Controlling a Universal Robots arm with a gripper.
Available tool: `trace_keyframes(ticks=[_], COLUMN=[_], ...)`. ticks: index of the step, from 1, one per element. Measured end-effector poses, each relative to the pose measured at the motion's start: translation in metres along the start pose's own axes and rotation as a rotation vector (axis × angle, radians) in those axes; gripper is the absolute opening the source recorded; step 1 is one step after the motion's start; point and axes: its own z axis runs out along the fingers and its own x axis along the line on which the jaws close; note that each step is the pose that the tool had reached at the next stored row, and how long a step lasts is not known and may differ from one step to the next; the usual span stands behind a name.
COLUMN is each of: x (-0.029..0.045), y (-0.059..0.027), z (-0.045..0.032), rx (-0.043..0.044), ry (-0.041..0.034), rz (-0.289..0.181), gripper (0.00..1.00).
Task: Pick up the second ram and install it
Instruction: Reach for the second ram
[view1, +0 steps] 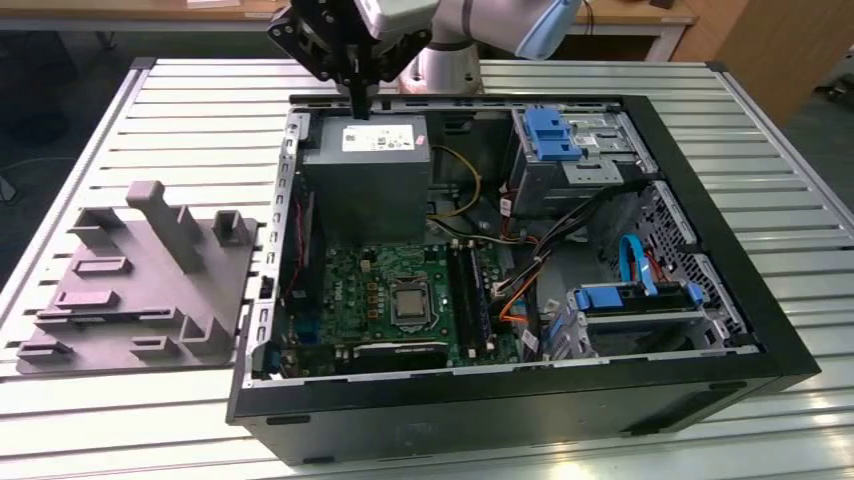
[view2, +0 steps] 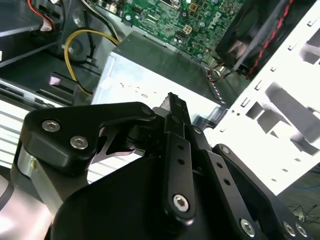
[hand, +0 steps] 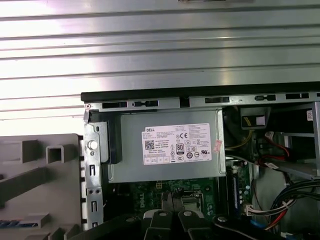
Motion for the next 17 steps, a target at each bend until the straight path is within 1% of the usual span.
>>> trace_keyframes(ticks=[12,17], x=[0.0272,0.0399], y=[-0.0021,-0.0030], z=[-0.0003,-0.0004], rx=[-0.0001,0.0000], ry=[-0.0003,-0.0003], rz=[0.000,0.000], gripper=[0.10,0.10])
